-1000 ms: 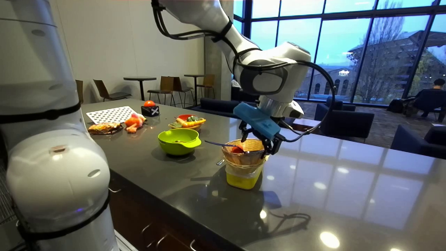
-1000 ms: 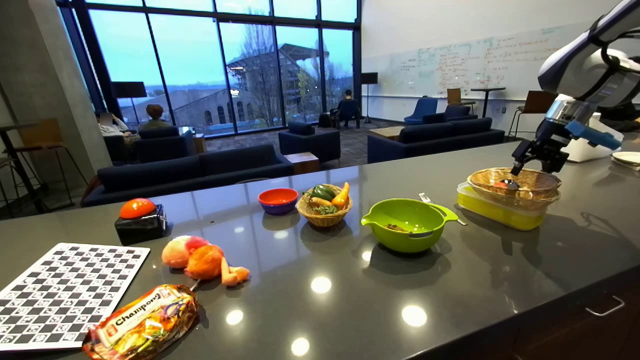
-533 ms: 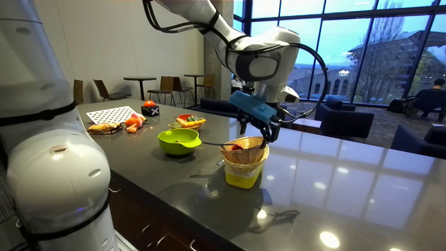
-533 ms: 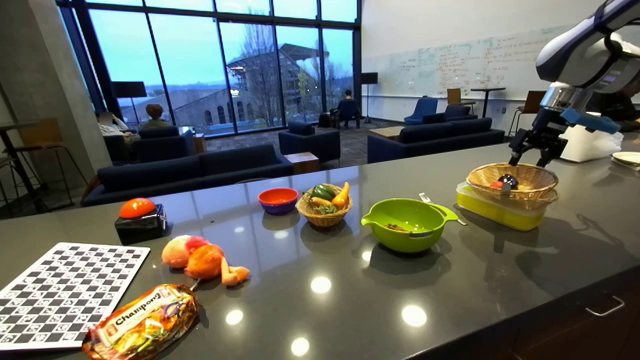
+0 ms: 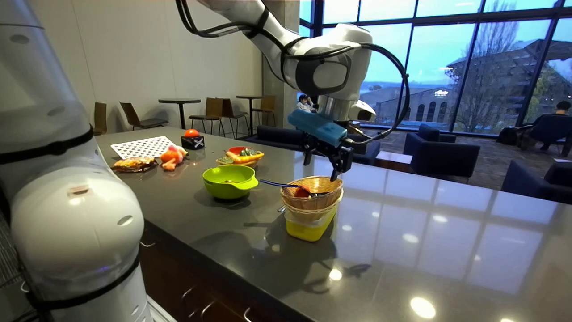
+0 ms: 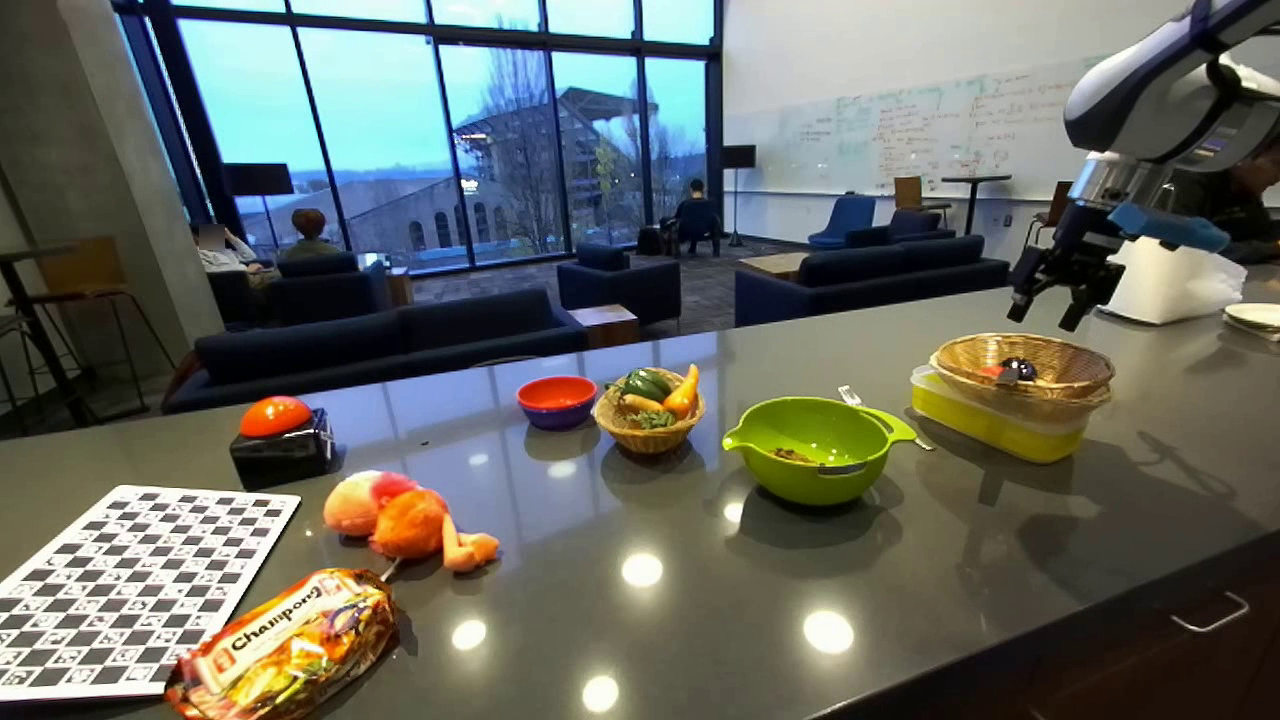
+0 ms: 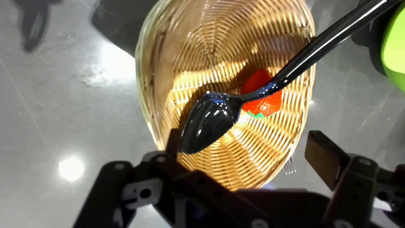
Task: Put the weaved basket on the yellow box
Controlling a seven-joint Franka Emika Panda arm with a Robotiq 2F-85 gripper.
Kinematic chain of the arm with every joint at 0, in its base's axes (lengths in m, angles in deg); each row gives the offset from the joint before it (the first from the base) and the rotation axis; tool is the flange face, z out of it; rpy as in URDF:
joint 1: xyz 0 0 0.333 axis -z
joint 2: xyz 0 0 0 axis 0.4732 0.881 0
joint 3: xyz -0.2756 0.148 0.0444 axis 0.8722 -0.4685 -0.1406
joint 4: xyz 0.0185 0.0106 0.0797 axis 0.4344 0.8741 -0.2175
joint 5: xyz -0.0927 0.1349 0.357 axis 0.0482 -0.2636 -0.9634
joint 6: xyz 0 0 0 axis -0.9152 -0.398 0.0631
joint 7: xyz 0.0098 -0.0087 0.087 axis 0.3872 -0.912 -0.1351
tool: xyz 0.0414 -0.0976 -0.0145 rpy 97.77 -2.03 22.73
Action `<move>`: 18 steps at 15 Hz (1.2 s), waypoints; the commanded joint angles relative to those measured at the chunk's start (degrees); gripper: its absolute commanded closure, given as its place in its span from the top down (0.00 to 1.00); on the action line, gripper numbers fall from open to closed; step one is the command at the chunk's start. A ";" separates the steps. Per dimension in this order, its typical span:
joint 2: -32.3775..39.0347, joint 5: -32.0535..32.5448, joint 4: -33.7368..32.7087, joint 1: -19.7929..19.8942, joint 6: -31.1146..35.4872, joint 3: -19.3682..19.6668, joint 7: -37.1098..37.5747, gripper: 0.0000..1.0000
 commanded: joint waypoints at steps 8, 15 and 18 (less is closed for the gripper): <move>-4.02 1.75 1.40 -0.96 -0.53 -0.22 0.48 1.00; -7.55 2.99 2.04 -2.22 -0.11 -1.08 0.98 1.00; -6.91 2.54 1.15 -3.09 -0.33 -1.19 0.89 1.00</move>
